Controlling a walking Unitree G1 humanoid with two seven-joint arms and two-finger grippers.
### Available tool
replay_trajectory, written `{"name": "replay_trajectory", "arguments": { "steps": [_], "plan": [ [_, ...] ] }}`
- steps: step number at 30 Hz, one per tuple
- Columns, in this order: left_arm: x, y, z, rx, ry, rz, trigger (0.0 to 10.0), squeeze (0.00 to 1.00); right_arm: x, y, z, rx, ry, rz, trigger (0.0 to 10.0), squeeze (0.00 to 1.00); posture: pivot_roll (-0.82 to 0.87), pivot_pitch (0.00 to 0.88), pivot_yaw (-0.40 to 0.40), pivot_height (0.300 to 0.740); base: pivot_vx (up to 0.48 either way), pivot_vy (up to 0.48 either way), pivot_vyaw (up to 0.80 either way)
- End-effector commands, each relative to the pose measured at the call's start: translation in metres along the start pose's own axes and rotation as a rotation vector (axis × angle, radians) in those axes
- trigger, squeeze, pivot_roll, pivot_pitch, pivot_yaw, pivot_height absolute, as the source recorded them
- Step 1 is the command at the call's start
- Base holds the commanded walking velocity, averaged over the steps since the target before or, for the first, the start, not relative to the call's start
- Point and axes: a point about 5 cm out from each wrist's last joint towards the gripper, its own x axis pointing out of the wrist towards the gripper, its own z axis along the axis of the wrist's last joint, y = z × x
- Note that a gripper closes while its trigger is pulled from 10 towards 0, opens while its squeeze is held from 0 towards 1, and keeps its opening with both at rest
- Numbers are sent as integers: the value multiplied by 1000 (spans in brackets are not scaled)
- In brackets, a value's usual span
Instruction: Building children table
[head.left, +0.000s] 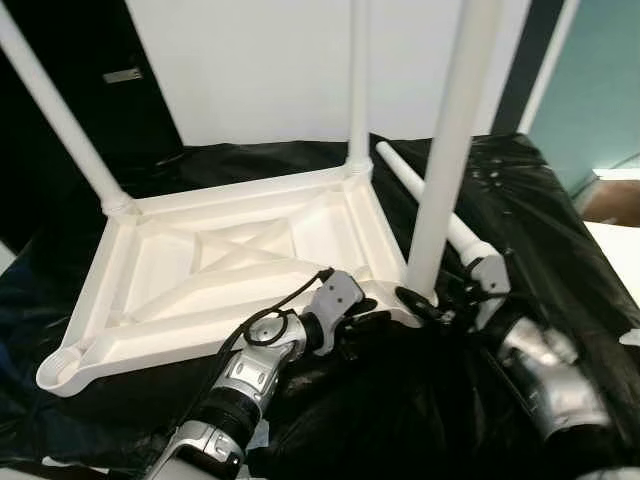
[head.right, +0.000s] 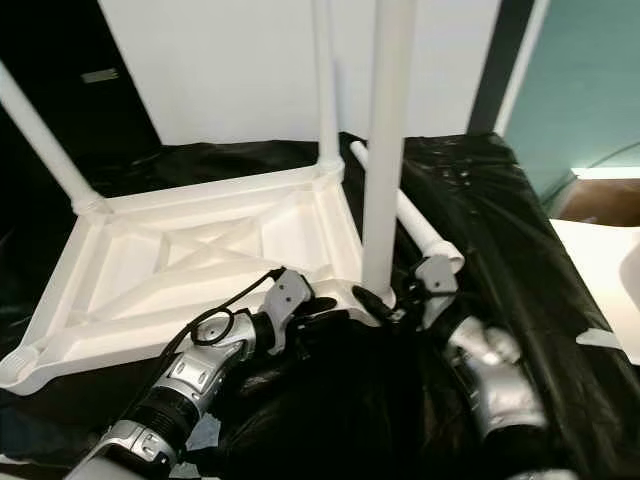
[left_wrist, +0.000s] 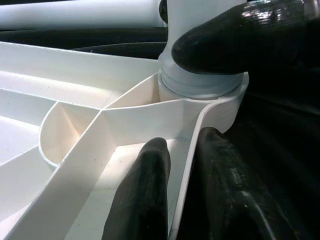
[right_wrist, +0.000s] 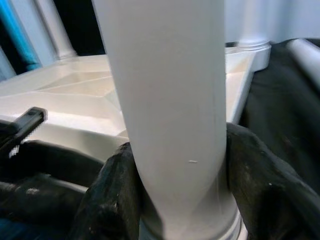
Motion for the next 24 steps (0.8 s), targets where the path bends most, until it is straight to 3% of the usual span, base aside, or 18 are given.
{"name": "replay_trajectory", "arguments": {
  "steps": [1,2,5,11,12,13,14,15,16,21,22,23,24],
  "plan": [
    [-6,-18,-44,-117,170,-53,10000,0,-1,-7,4,-10,-21,-215,0,0,-21,0,57,740,0,0,0],
    [-6,-18,-44,-117,170,-53,10000,0,-1,-7,4,-10,-21,-215,0,0,-21,0,57,740,0,0,0],
    [-4,-18,-42,-114,169,-59,10000,0,-3,-3,4,-5,-33,-395,0,0,-33,0,62,740,0,0,0],
    [-3,-18,-42,-113,169,-64,10000,0,-3,-8,4,-29,-13,-496,0,0,-35,0,61,740,0,0,0],
    [-3,-18,-42,-113,169,-64,10000,0,-2,-6,3,-30,-3,-497,2078,0,-33,0,60,740,0,0,0],
    [-3,-18,-42,-114,168,-63,10000,0,-1,-4,2,-29,4,-484,4941,0,-33,0,60,740,0,0,0],
    [-3,-18,-42,-114,168,-63,10000,0,-1,-4,2,-29,4,-484,4941,0,-33,0,60,740,0,0,0],
    [-3,-18,-42,-114,169,-61,10000,0,2,2,1,-22,10,-439,10000,357,-31,0,58,740,0,0,0],
    [-4,-18,-42,-115,170,-60,10000,0,6,9,2,9,1,-362,10000,1000,-29,0,56,740,0,0,0],
    [-5,-17,-43,-116,172,-54,10000,0,15,21,5,28,1,-144,10000,1000,-28,0,55,740,0,0,0],
    [-5,-17,-43,-116,172,-53,10000,0,16,19,6,10,5,-73,10000,0,-28,0,54,740,0,0,0],
    [-5,-16,-43,-116,172,-52,10000,0,17,14,8,-17,15,28,10000,0,-29,0,53,740,0,0,0],
    [-5,-16,-43,-116,172,-52,10000,0,17,14,8,-17,15,28,10000,0,-29,0,53,740,0,0,0]
  ]
}}
